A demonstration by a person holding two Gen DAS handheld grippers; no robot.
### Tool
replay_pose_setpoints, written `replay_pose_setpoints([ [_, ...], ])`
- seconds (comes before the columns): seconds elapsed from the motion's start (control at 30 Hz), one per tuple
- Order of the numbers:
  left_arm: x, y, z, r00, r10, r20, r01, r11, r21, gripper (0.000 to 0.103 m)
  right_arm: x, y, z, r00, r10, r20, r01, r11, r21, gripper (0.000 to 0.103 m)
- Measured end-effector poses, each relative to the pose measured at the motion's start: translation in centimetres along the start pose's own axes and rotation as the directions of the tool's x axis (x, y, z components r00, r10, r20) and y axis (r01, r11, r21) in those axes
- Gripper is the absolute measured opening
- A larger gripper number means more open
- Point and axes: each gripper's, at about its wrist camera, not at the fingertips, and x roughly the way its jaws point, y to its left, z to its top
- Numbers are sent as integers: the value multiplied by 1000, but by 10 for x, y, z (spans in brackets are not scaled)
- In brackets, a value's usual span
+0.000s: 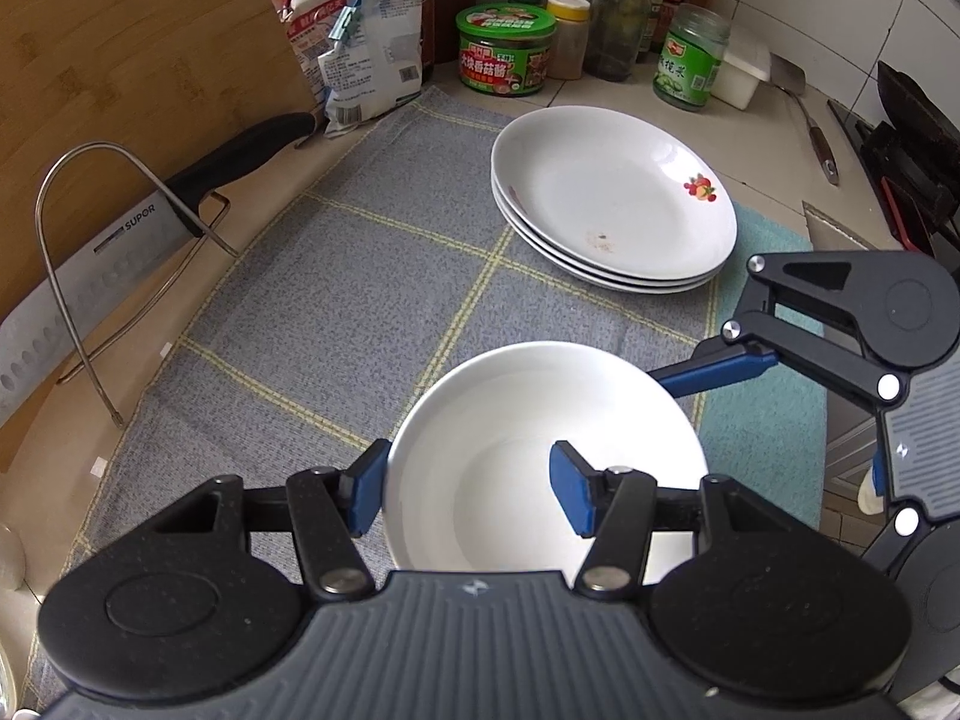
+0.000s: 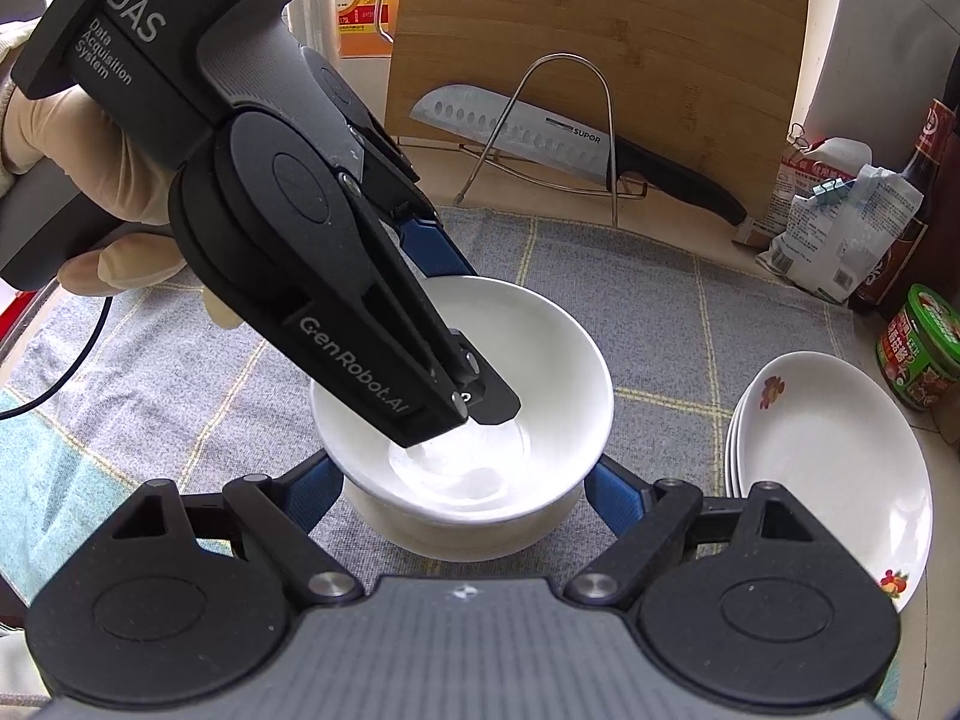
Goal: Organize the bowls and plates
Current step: 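Lower the held bowl into the placed bowl and open the left tool, then pull both tools back and move them to the white bowl by the jar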
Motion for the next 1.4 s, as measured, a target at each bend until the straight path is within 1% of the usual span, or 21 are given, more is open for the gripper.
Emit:
replay_pose_setpoints([
  [0.63, 6, -1, -3, 1000, -8, 4, 7, 1000, 12, 56, 7, -2, 0, 1000, 1, -17, -1, 1000, 13, 91],
  [0.73, 7, 0, -5, 1000, -19, 13, 19, 1000, -2, 59, 8, -2, 0, 1000, 2, -21, -2, 1000, 13, 91],
  [0.77, 6, 0, -5, 1000, -18, 20, 19, 1000, -8, 62, 9, -2, -1, 1000, 3, -22, -2, 1000, 12, 91],
  [0.8, 3, 1, -6, 999, -13, 40, 14, 1000, -18, 68, 9, -2, -1, 1000, 0, -24, 1, 1000, 7, 91],
  [0.83, 0, 2, -6, 998, -10, 63, 12, 1000, -25, 72, 9, -1, -2, 1000, -6, -22, 6, 1000, -1, 97],
  [0.87, -4, 3, -7, 997, -5, 83, 7, 999, -32, 78, 6, 0, -2, 1000, -15, -5, 15, 1000, -8, 101],
  [0.9, -8, 4, -6, 995, 1, 98, 3, 999, -38, 79, 3, 1, -2, 1000, -12, 14, 12, 1000, -11, 103],
  [0.93, -11, 4, -6, 994, 5, 110, -1, 999, -41, 79, 1, 0, -1, 1000, -1, 20, 1, 1000, -8, 103],
  [1.03, -25, 3, -8, 985, 45, 165, -36, 998, -55, 80, -3, -3, 1, 999, 4, 34, -5, 1000, 4, 103],
  [1.1, -32, 2, -12, 978, 73, 194, -60, 996, -73, 84, -4, -3, 0, 999, 0, 39, 0, 1000, 8, 103],
  [1.2, -44, 0, -21, 965, 115, 234, -93, 990, -103, 86, -6, -2, -2, 999, 3, 45, -4, 1000, 13, 103],
  [1.3, -54, -2, -32, 950, 187, 252, -154, 977, -145, 86, -9, -2, -3, 998, -14, 64, 13, 1000, 12, 103],
  [1.4, -64, -5, -46, 930, 253, 266, -198, 956, -217, 87, -13, -7, -2, 997, -16, 79, 14, 1000, 22, 103],
])
